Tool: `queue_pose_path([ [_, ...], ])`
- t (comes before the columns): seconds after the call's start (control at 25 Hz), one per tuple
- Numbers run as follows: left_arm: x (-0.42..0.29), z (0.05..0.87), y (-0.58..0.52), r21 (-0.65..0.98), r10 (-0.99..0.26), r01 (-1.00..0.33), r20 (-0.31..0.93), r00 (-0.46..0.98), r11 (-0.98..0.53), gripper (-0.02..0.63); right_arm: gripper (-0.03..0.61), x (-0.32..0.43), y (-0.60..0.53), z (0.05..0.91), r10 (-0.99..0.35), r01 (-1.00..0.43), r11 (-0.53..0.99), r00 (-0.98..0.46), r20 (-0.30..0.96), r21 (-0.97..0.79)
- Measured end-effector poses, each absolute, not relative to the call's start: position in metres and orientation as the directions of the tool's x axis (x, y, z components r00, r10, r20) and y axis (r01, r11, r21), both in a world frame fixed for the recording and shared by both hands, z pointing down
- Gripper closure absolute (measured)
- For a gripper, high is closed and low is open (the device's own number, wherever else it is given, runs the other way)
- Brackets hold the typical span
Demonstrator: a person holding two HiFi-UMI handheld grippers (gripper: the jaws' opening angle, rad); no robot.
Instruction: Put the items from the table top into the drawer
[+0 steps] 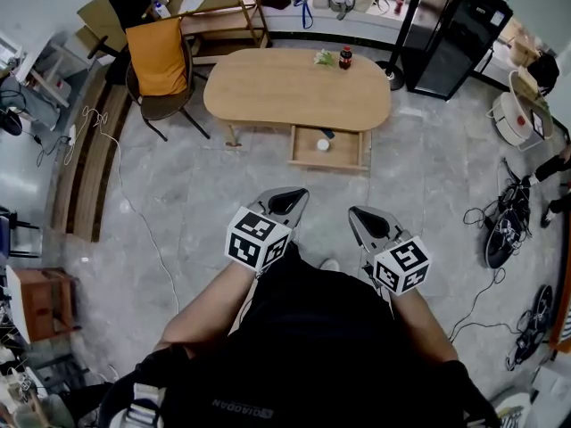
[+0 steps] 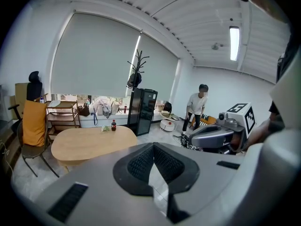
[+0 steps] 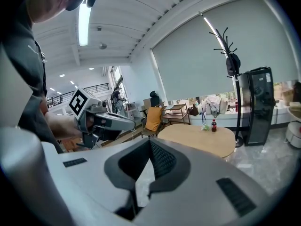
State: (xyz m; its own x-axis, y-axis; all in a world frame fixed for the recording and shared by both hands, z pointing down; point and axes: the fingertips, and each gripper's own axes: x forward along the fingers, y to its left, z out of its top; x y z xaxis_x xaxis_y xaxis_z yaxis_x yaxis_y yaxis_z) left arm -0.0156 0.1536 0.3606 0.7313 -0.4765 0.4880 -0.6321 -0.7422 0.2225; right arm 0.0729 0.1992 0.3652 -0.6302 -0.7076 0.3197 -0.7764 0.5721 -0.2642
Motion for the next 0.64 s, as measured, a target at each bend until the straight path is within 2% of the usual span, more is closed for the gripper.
queue_pose_path([
  [0.64, -0.0061, 0.3615, 0.1470, 0.222, -0.464, -0.622, 0.492, 0.737, -0.751, 0.609, 0.575, 0.0796, 0.1938, 0.3704, -0.707, -0.781, 0.560, -0.624, 0.332, -0.275],
])
